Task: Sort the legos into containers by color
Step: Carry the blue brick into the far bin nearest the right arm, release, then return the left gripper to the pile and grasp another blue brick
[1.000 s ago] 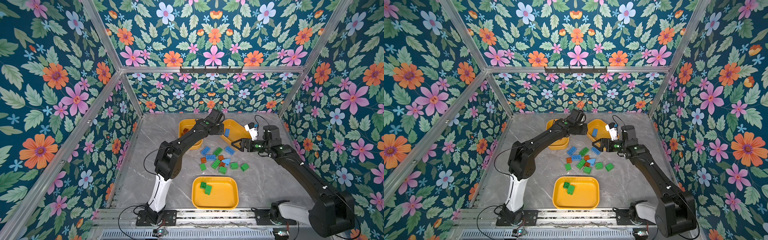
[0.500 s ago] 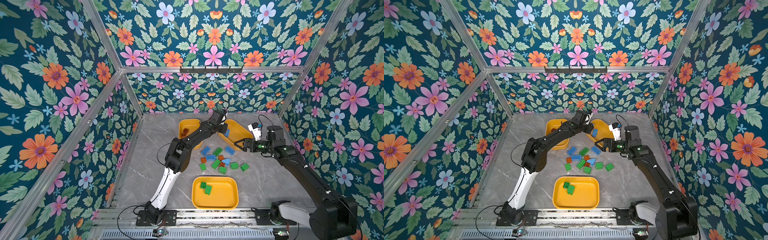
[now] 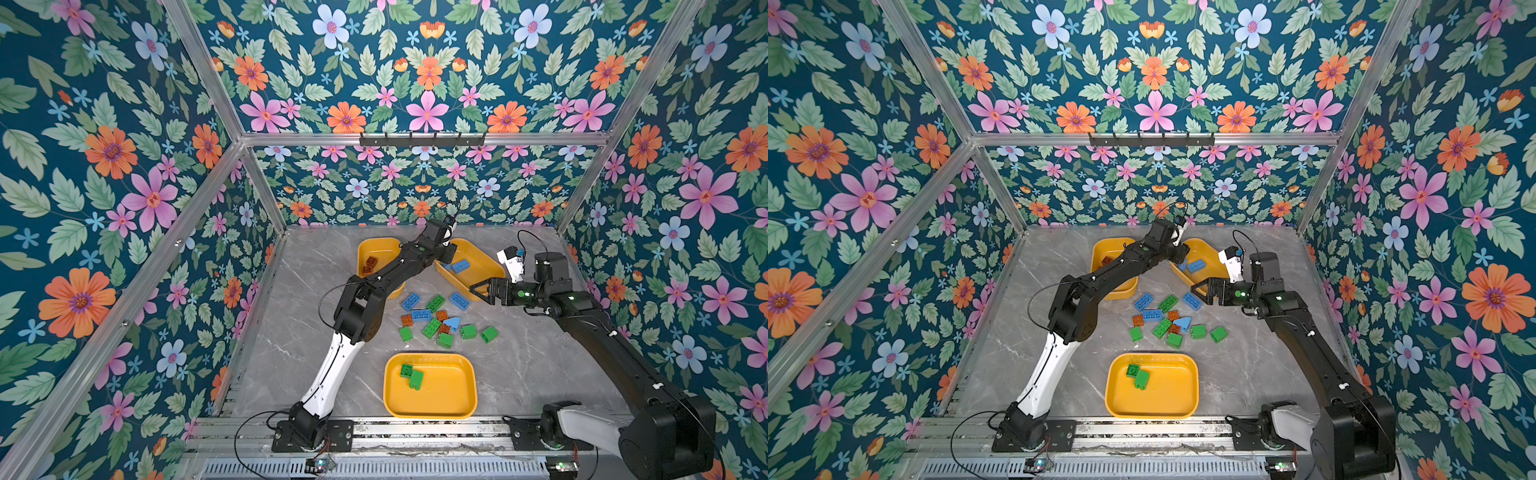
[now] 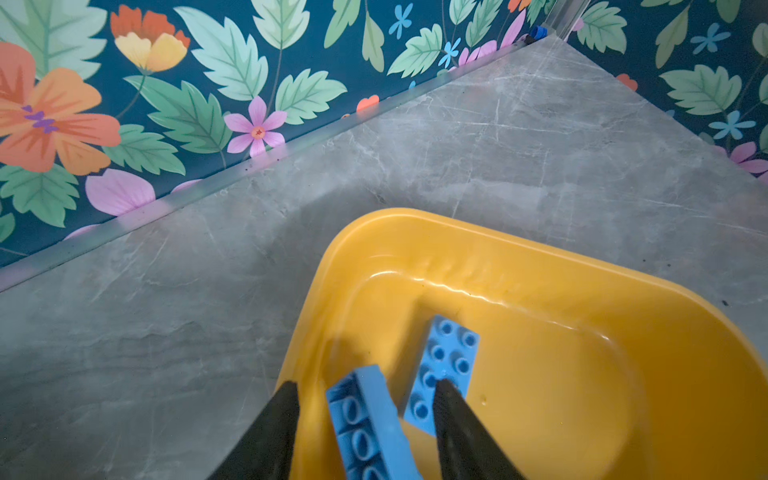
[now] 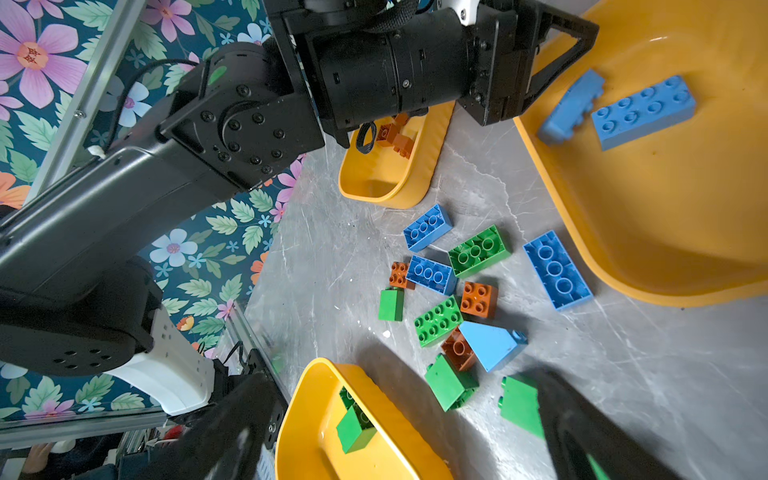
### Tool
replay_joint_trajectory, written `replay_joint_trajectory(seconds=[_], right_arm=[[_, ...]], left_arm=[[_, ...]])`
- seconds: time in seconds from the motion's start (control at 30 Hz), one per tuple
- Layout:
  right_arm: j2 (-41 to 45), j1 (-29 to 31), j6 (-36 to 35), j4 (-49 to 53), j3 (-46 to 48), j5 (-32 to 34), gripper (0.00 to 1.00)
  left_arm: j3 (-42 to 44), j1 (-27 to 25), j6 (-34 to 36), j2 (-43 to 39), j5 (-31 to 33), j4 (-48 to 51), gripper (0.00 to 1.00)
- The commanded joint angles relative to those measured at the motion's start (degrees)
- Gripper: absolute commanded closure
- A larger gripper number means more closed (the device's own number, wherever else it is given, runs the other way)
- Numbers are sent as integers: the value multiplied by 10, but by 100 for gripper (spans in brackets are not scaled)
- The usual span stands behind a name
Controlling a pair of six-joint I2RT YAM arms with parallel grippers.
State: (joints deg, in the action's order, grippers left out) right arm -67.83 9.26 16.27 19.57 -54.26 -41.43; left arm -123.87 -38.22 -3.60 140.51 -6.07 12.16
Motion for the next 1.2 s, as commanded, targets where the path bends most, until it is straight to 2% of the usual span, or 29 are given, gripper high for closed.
replay_joint_trajectory(seconds=[0.0,0.13,0.3,0.6,0.7,0.87,1.17], right_arm=[[-4,0,-8,-3,-5,0,1],[-5,0,-7,-3,-6,-2,1],[-8,0,-6,-10,-3,-13,1],[-12,1,-6,-14,7,-32,1],[-14,0,-4,-17,9,-38,1],[-16,1,-1,-22,15,-46,1],[0,1,4,-23,34,-41,1]], left_arm=[[0,0,14,-26,-6,14,36],[27,0,11,-74,-11,55,28],[124,-4,-3,-168,-29,99,21],[324,-24,-42,-337,-12,167,20],[388,-26,-37,-373,-9,169,24],[427,-25,-1,-377,-2,183,31],[380,-13,53,-297,19,238,37]])
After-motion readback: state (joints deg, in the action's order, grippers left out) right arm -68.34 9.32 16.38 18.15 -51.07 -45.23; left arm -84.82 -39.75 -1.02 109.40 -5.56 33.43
